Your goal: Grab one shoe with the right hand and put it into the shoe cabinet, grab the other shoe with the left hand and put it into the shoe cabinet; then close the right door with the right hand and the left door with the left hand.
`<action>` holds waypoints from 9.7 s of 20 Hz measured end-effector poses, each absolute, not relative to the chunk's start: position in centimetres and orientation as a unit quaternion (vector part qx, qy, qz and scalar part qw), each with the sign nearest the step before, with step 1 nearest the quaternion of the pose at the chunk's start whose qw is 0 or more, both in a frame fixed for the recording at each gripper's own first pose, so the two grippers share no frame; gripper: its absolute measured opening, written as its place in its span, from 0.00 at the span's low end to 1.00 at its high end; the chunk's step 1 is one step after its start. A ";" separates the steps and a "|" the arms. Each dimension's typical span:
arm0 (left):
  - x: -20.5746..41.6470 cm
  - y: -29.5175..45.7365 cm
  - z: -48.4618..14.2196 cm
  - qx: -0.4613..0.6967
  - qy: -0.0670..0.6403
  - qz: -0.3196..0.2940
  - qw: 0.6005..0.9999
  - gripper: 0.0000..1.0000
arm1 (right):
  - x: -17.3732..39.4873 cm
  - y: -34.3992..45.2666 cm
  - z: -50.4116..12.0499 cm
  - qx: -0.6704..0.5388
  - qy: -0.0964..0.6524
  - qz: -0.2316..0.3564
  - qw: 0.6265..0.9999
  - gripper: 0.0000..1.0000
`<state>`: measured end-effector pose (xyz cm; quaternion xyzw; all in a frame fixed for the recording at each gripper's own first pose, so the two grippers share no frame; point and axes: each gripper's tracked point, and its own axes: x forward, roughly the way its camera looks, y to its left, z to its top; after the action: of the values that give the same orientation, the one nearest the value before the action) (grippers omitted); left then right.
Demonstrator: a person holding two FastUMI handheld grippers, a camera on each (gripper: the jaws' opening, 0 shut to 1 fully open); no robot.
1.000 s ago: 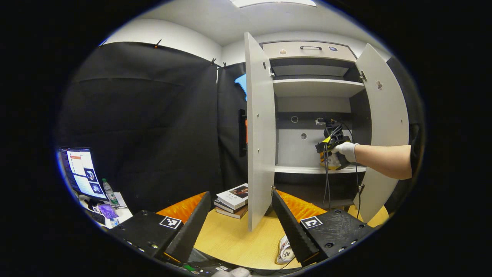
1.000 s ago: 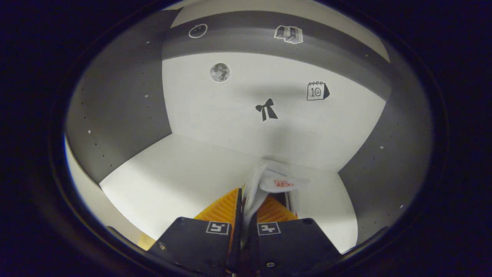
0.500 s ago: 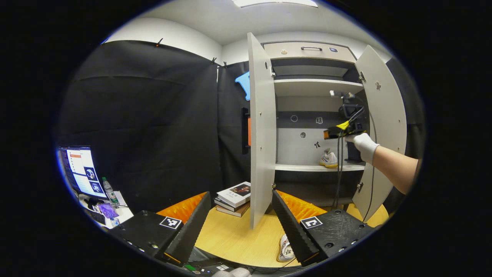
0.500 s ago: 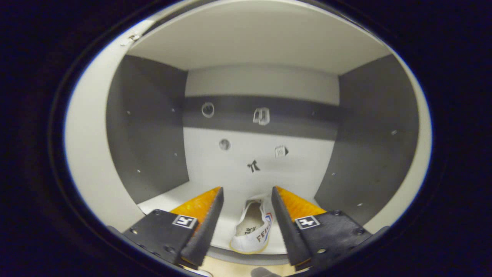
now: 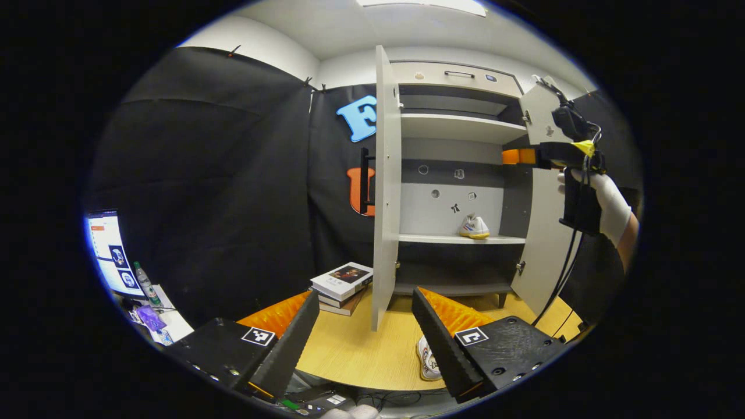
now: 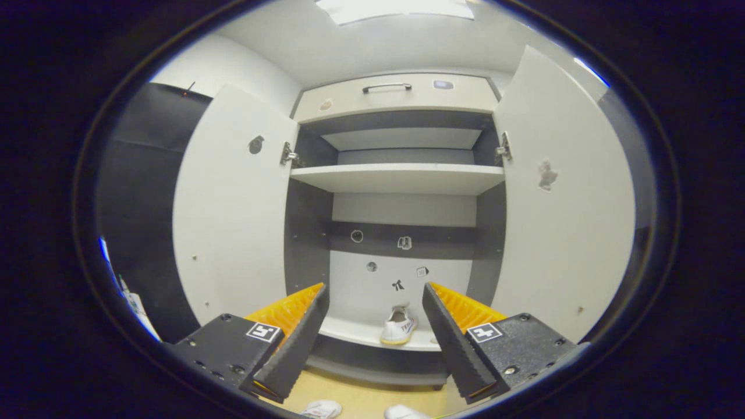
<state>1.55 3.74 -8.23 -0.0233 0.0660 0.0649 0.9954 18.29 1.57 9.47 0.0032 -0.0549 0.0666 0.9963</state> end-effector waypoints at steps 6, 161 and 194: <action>0.7 4.2 -11.1 -0.012 0.073 0.021 0.997 0.96 | 7.7 0.2 6.0 0.012 -0.043 0.034 0.998 1.00; -1.0 -3.1 -1.8 -0.044 0.014 0.018 0.999 0.96 | 15.4 -25.7 3.5 -0.033 0.022 -0.130 0.991 0.87; 3.2 8.1 -1.7 -0.026 0.002 0.037 0.999 0.95 | 2.6 -6.3 0.9 0.005 0.024 -0.012 1.000 0.99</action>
<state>3.21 8.07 -1.66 -0.0258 0.0021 0.0374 0.9990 2.56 -6.31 0.93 0.0049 0.0238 -0.0119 0.9996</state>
